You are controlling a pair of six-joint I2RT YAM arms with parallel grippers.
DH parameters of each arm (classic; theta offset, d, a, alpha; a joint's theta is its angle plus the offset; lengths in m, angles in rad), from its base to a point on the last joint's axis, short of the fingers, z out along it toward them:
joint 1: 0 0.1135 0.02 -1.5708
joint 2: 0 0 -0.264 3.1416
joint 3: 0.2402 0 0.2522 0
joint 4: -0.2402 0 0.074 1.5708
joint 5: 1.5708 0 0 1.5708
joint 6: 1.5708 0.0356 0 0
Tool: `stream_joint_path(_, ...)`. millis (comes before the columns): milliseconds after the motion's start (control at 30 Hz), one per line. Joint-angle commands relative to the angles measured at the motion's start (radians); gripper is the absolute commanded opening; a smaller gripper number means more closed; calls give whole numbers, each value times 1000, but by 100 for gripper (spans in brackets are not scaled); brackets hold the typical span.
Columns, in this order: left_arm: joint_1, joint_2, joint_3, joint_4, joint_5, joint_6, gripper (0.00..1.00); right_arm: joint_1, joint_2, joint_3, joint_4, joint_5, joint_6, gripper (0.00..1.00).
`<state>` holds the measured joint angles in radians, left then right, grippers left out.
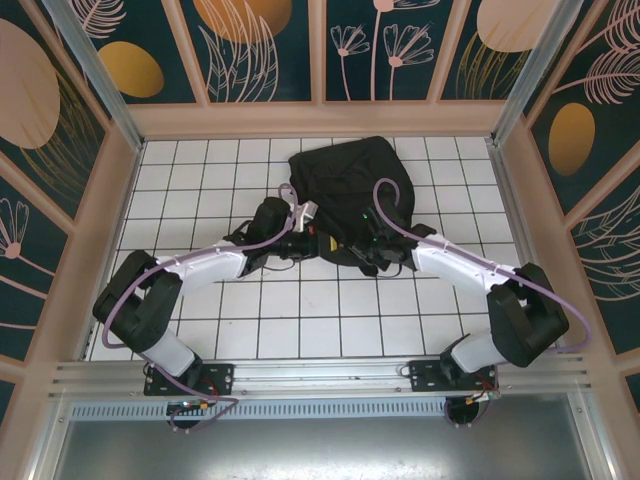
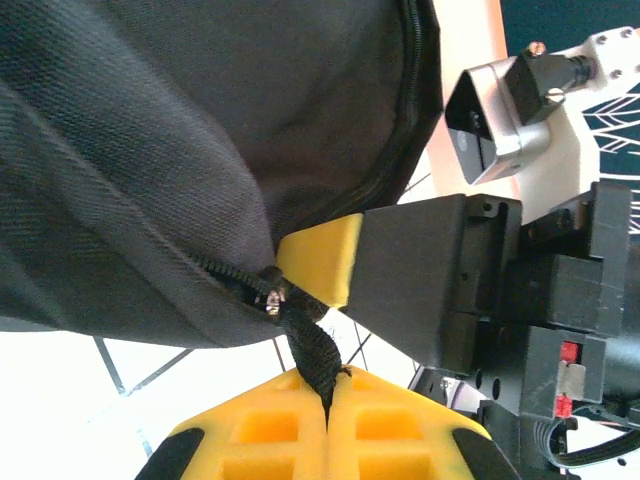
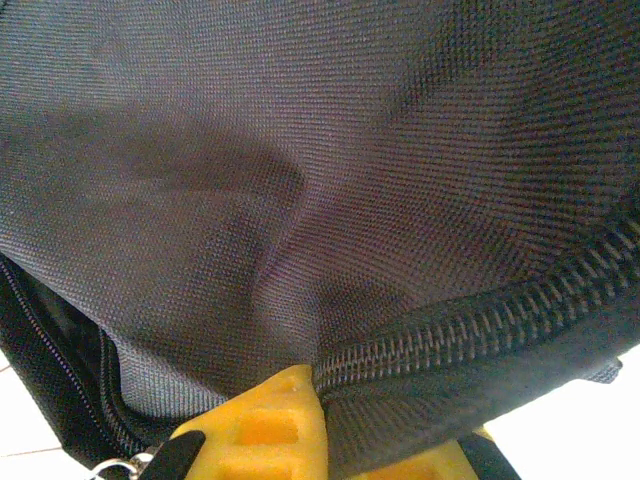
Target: Pack books, pencil case, and school supplies into a backpack
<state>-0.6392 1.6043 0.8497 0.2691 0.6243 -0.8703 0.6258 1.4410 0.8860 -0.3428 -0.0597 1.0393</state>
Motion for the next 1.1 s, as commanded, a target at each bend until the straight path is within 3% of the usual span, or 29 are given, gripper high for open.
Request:
stream_joint_path(0, 43, -50, 44, 13, 14, -16, 0, -11, -22, 3, -147, 131, -67, 0)
stream_joint_path(167, 67, -52, 81, -80, -8, 43, 0, -23, -37, 10, -170, 138, -101, 0)
stream_joint_path(367, 62, -40, 158, -95, 43, 69, 0, -24, -46, 68, -167, 81, -133, 1)
stream_joint_path(433, 44, -26, 201, -131, 61, 95, 0, -25, -52, 91, -146, 32, -143, 18)
stream_joint_path(633, 3, 0, 261, -169, 101, 123, 0, -25, -129, 99, -36, -40, -261, 45)
stream_joint_path(700, 4, -6, 269, -202, 104, 149, 0, -26, -184, 83, 20, -48, -346, 49)
stream_joint_path(833, 3, -9, 264, -264, 111, 202, 0, -18, -259, 52, 112, -43, -549, 47)
stream_joint_path(1000, 4, -22, 226, -252, 180, 214, 0, 101, -426, -127, 389, -80, -992, 43)
stream_joint_path(1067, 4, -35, 214, -257, 211, 227, 0, 121, -418, -129, 388, -110, -1124, 39)
